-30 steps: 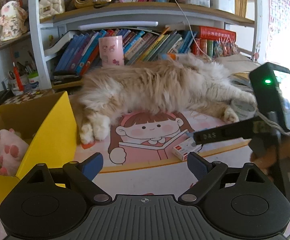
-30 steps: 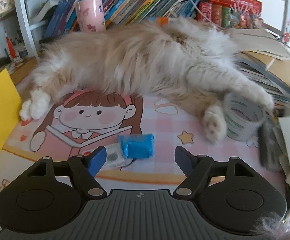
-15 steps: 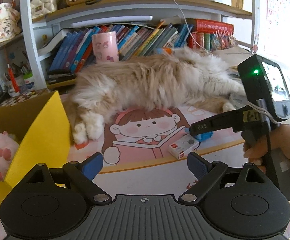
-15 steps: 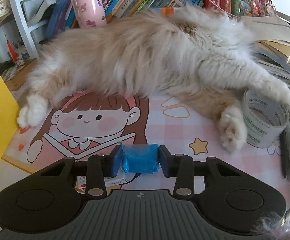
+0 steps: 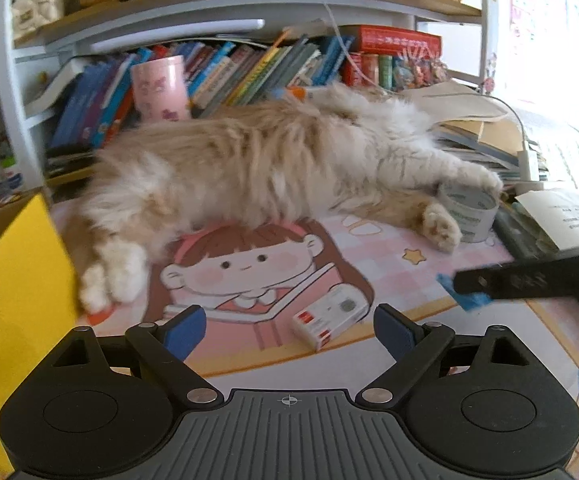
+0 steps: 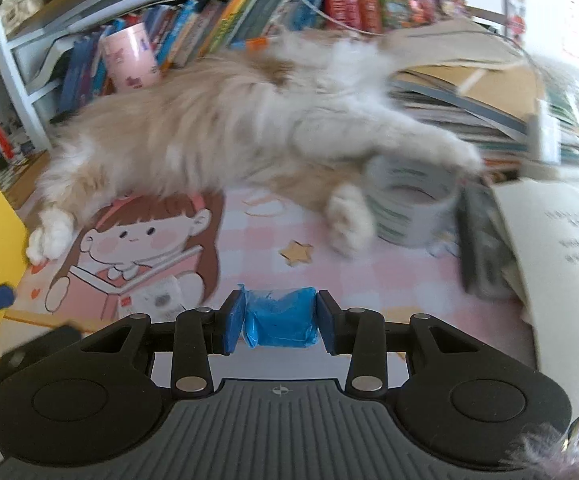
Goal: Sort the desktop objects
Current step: 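Close the right tool on the blue item while the left tool approaches the white charger box, then close the left tool on the white-and-red charger box while the right tool holds the blue packet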
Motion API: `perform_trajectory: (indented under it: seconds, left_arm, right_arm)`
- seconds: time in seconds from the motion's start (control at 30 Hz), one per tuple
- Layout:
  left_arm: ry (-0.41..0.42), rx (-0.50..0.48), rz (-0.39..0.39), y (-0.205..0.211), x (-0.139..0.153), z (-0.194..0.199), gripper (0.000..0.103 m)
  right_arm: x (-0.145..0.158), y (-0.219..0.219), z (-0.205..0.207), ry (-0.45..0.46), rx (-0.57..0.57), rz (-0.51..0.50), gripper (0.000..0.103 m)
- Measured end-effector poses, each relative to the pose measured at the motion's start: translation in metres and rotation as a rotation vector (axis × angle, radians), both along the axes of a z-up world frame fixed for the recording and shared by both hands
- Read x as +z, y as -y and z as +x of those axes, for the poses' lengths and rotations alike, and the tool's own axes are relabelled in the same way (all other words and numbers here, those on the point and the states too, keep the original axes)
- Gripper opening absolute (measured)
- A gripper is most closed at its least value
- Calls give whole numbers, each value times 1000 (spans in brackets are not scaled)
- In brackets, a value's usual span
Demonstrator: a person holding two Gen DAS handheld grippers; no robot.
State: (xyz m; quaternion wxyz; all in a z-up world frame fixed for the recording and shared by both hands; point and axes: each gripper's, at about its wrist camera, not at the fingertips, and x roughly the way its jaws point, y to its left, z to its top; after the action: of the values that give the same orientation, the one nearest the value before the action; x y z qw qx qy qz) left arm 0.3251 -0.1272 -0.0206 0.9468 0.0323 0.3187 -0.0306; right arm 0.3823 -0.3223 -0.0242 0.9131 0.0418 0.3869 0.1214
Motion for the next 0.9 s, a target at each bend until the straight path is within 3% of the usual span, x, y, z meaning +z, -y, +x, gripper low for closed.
perform_trajectory:
  seconds: [0.43,0.63,0.8,0.87,0.9]
  left_arm:
    - [-47,-123,-3,22,-25,43,92]
    - [-105,-88,-1,28,-38,60,90]
    - [-128,-83,38,32,-47,62,77]
    - [-141,-89,-3,28,-45,62,58]
    - [-146,-92,-10,28,-43,62,57]
  right_arm:
    - [-6,20,-34,-47,-22,-4,35]
    - [-6,22,-33,-45,-24,-10,35]
    - [-7,22,-34,-54,-21,-10,35]
    - [-8,22,-34,-54,-21,-11,35]
    - [-8,22,-34,-55,-21,-10,35]
